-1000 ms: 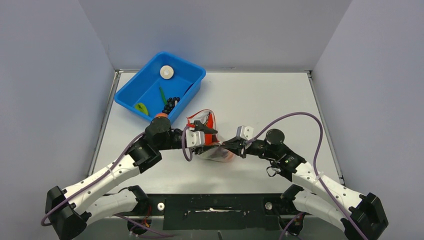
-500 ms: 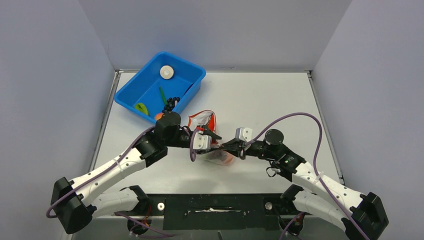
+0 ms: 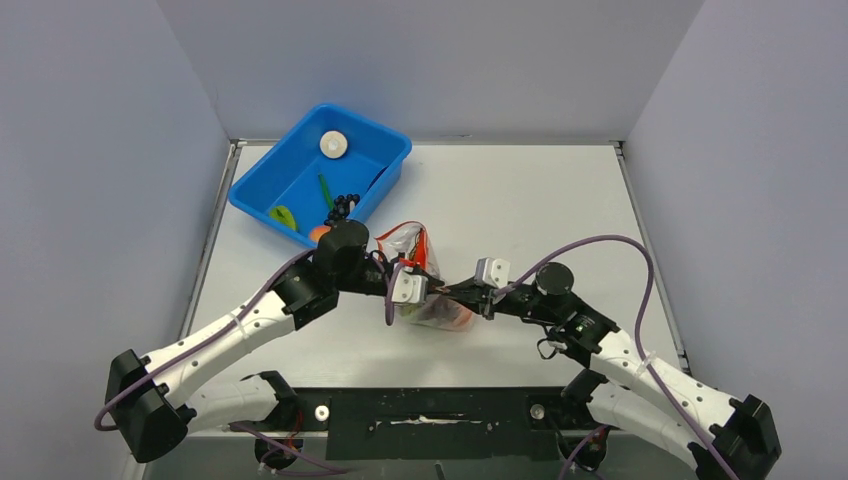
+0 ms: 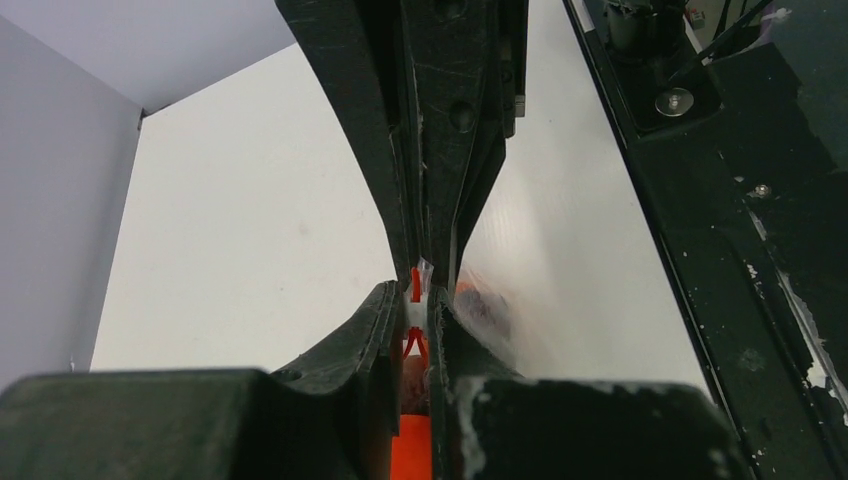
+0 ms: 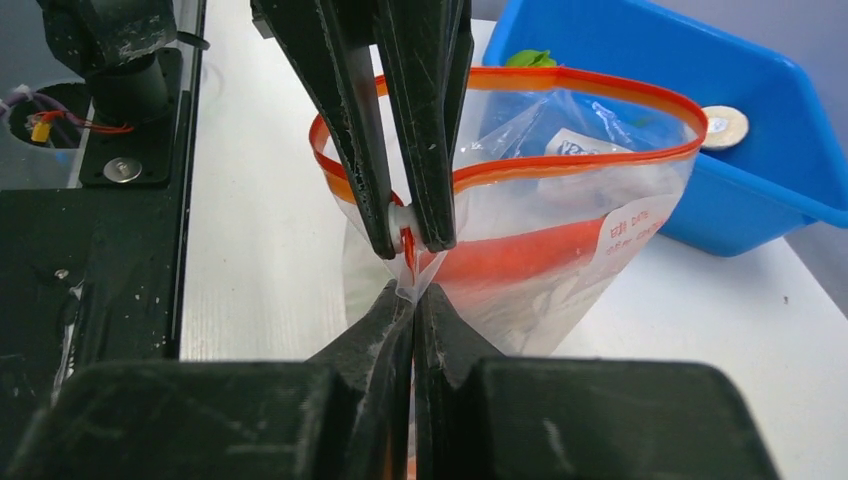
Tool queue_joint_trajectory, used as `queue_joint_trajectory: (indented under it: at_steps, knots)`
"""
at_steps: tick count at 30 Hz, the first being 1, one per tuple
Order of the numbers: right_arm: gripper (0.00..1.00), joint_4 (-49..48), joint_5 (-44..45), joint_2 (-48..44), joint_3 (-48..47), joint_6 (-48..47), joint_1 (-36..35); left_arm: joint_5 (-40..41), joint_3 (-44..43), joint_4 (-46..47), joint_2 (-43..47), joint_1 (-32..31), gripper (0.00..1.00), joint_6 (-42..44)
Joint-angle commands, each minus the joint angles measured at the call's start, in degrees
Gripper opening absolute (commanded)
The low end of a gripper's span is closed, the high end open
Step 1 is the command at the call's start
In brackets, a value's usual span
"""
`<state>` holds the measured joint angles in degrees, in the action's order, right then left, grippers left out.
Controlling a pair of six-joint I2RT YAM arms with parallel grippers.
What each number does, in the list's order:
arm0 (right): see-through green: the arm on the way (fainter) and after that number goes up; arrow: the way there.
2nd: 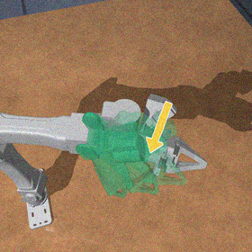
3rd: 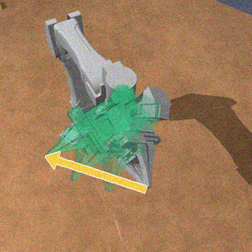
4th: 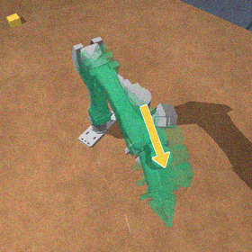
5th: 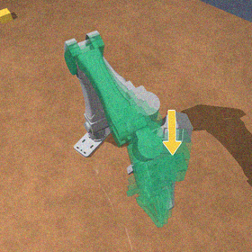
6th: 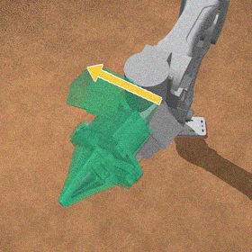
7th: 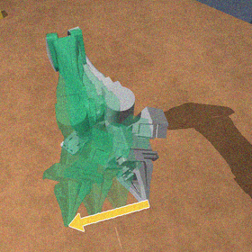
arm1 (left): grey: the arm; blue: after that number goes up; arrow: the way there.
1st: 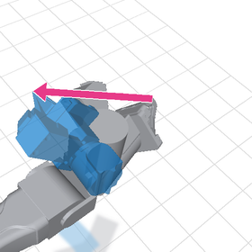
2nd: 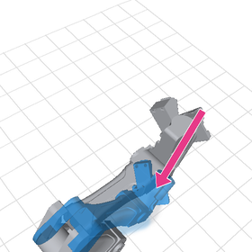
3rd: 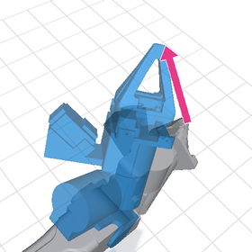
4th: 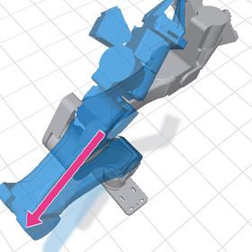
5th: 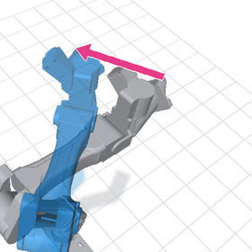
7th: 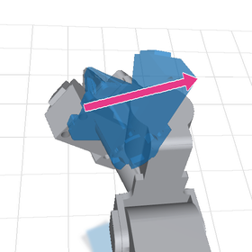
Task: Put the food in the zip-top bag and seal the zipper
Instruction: Zip the zipper food storage bag at the center of the board.
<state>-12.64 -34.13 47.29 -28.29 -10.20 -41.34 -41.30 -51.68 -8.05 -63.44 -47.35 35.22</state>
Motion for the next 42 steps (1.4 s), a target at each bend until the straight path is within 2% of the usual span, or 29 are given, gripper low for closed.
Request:
queue_joint_trajectory:
  at_steps: [1, 8, 9, 10, 11, 14, 21, 24, 27, 30, 35, 42]
  knots:
    - [0.0, -3.82, 4.22, -4.04, -0.78, -1.49, -0.32, 0.85, -5.12, -6.97, -0.26, 0.13, 0.0, 3.6]
    - [0.0, -4.68, 6.43, -6.75, 0.51, -0.59, -0.33, 2.58, -7.26, -8.54, -0.81, 0.51, 0.0, 6.16]
    - [0.02, -4.72, 6.3, -6.72, 0.21, -0.16, -0.36, 2.36, -7.36, -8.15, -0.8, 0.57, 0.0, 5.91]
    - [0.11, -4.87, 6.15, -6.54, -0.21, 0.31, -0.4, 1.91, -7.42, -7.72, -0.81, 0.59, 0.0, 5.65]
    - [0.16, -4.99, 5.92, -6.15, -0.74, 0.9, -0.36, 1.46, -7.46, -7.23, -0.81, 0.59, 0.0, 5.32]
    - [0.25, -5.56, 5.22, -4.76, -2.0, 2.15, -0.6, 0.47, -7.15, -5.49, -0.96, 0.6, 0.0, 4.42]
    - [0.27, -5.62, 4.2, -0.23, -3.87, 2.81, -1.5, -0.64, -6.77, -3.94, -1.6, 0.58, 0.0, 4.33]
    - [0.27, -6.44, 4.97, 0.95, -4.0, 3.14, -1.91, -1.21, -6.85, -3.68, -1.76, 0.61, 0.0, 2.62]
    - [0.22, -7.57, 5.16, 1.97, -4.26, 3.62, -2.07, -1.01, -6.85, -3.84, -1.9, 0.59, 0.0, 2.57]
    - [0.01, -9.46, 8.29, 1.45, -3.64, 4.67, -2.15, -0.56, -6.62, -4.35, -1.74, 0.68, 0.0, 1.58]
    - [0.0, -13.51, 11.18, -2.66, -0.2, 4.76, -2.16, 1.43, -5.98, -5.04, -0.81, 1.26, 0.0, 0.81]
    - [0.0, -11.75, 12.66, -6.38, 1.31, 3.49, -2.08, 0.7, -8.69, -8.28, 0.22, 6.0, 0.0, 1.6]
